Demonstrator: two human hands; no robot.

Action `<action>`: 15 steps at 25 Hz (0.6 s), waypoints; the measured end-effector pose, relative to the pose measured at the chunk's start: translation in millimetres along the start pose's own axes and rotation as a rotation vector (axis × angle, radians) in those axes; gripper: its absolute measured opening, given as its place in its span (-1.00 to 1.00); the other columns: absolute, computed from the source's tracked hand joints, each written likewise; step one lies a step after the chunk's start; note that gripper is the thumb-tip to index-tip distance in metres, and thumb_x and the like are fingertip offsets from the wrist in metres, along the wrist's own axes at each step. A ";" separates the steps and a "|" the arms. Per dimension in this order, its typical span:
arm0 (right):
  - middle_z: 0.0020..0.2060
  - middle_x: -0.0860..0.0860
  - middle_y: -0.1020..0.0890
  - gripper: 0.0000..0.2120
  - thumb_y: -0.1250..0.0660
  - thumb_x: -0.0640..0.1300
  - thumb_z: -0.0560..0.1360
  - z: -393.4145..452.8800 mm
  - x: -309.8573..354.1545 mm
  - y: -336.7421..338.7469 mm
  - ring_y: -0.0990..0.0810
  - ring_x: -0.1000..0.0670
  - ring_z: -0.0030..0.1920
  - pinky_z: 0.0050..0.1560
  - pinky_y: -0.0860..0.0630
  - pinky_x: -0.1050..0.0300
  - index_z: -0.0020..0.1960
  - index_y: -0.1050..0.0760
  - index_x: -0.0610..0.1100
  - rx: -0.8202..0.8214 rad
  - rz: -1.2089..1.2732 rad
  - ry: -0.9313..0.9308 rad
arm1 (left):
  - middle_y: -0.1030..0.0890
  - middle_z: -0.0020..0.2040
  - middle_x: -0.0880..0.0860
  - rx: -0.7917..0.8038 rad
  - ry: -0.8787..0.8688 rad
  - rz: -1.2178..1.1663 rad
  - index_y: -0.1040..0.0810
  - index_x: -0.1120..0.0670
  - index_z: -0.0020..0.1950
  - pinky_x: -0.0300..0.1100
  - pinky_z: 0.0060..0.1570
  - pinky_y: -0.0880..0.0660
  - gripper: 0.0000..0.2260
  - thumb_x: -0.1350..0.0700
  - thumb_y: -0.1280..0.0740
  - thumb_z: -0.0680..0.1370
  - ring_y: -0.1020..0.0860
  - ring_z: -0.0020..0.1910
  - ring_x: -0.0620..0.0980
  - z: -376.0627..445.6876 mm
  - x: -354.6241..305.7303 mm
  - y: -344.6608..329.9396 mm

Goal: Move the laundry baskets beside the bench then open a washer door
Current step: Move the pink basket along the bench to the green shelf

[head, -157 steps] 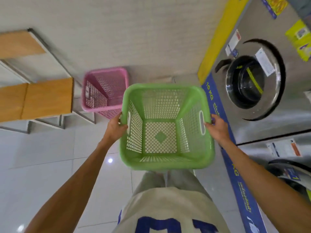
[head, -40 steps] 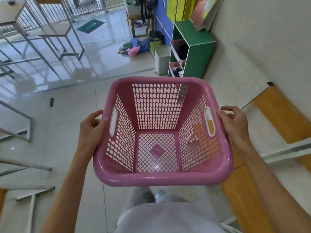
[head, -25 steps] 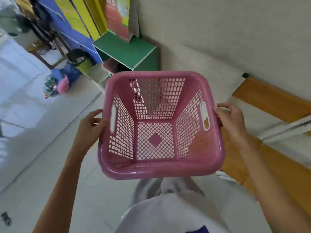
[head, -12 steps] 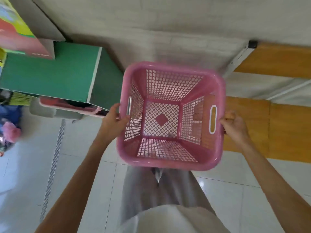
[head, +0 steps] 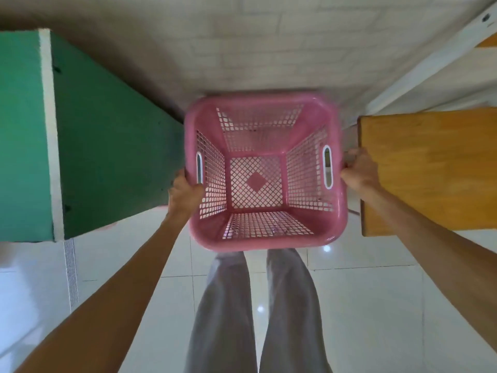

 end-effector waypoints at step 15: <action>-0.11 -0.02 -0.67 -0.81 -0.42 -0.24 0.48 54.9 -5.8 -54.7 -0.67 0.06 -0.27 -0.38 -0.60 0.21 0.08 -0.55 -0.18 0.128 -0.123 0.077 | -0.60 0.18 0.04 0.221 -0.006 -0.093 -0.34 0.00 0.41 -0.02 0.04 -0.56 -0.44 0.04 -0.43 0.45 -0.62 0.07 0.03 57.1 21.9 -39.9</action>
Point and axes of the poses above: each hand's wrist, its own z-axis towards the middle knuckle, its own y-axis out of the back of the hand, x = y × z, the point moved 8 cm from there along z, towards the middle knuckle
